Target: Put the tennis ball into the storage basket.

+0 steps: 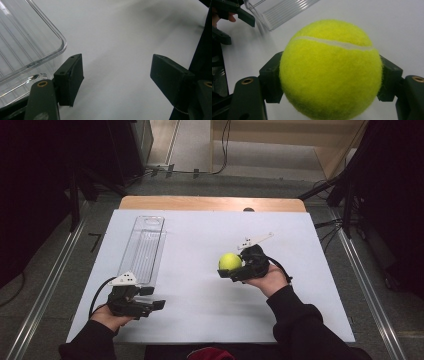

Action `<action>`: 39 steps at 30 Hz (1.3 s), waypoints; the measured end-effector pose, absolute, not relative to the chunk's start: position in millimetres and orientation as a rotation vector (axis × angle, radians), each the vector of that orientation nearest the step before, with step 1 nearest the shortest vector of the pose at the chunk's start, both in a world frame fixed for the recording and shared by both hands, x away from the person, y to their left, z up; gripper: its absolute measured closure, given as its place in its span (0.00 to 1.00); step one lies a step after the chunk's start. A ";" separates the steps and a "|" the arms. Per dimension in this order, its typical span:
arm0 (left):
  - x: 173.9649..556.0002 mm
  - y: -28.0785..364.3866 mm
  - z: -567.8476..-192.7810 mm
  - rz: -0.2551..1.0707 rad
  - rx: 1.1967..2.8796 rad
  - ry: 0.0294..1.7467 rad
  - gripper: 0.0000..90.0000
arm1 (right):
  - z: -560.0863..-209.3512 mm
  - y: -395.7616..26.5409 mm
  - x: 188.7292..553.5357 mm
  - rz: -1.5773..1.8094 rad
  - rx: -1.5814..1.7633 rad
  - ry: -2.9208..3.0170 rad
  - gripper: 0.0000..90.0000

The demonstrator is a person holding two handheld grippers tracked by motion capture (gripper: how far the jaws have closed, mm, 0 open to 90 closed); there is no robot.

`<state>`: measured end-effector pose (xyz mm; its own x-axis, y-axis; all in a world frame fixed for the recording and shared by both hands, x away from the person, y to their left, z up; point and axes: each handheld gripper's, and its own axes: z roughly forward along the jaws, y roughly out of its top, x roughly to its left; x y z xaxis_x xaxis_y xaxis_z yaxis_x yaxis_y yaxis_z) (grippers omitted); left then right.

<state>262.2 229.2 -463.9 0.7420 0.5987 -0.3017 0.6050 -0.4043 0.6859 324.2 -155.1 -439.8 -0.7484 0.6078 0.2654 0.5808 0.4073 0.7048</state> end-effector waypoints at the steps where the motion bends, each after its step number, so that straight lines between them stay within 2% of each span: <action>1: 262.3 229.3 -463.9 -0.007 2.110 0.903 0.30 | -439.7 -153.8 324.7 1.289 1.106 2.605 0.26; 39: 262.8 231.1 -464.5 -0.009 2.105 0.906 0.30 | -437.8 -107.0 344.0 1.297 1.044 2.649 0.26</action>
<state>262.8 231.1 -464.5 0.7403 0.6001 -0.3030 0.6059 -0.4003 0.6875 344.0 -107.0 -437.8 -0.7774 0.5700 0.2660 0.5596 0.4337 0.7062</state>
